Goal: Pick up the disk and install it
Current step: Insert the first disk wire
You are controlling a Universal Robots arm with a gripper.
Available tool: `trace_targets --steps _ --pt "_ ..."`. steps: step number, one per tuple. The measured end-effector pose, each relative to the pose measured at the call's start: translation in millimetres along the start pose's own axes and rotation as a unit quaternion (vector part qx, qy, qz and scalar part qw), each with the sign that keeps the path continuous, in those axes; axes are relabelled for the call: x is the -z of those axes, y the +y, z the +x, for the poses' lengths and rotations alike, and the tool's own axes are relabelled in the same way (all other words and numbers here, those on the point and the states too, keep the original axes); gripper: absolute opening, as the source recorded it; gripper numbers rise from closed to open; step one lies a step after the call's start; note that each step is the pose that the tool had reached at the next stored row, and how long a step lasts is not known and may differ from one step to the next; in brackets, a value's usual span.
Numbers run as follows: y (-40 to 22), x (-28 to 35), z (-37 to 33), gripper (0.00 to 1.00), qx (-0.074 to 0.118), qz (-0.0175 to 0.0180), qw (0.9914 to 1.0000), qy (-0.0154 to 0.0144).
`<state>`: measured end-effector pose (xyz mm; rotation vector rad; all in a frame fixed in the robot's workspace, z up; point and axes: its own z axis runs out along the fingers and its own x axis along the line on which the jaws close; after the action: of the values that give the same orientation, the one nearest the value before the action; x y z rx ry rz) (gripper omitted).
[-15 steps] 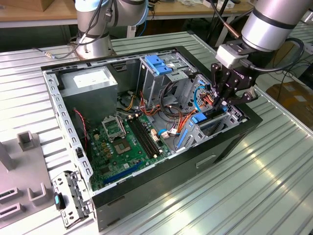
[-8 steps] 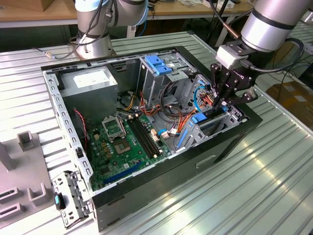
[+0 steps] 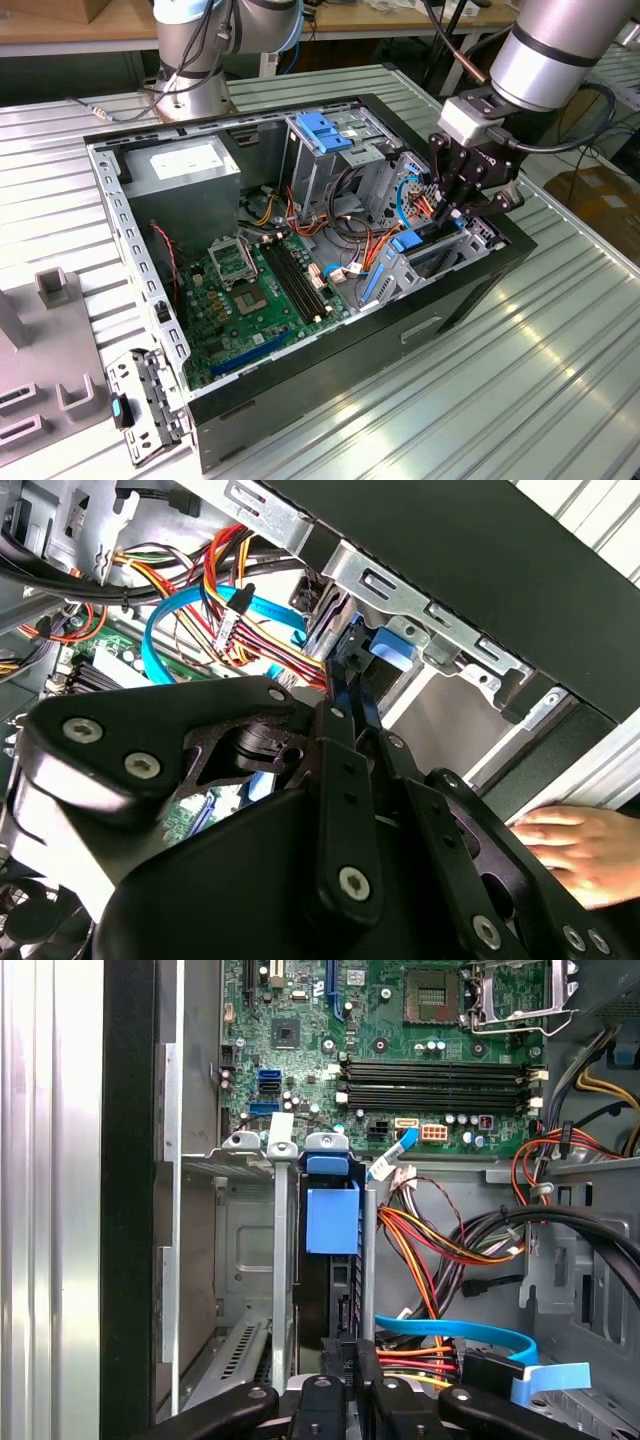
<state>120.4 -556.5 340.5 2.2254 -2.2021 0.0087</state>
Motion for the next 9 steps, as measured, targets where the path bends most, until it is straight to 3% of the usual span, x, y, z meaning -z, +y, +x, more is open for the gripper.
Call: trace_targets --steps 5,6,7,8,9 --pt "0.0 0.6 -0.1 0.18 0.0 0.0 1.0 -0.0004" --pt "0.0 3.0 -0.1 0.18 0.0 0.0002 1.0 -0.0003" --pt "0.0 8.2 -0.1 0.24 0.0 0.0002 1.0 0.0" --pt "0.0 13.4 -0.1 0.24 0.0 0.0003 1.0 0.0" --pt "0.0 14.6 -0.1 0.24 0.0 0.0003 1.0 0.0"
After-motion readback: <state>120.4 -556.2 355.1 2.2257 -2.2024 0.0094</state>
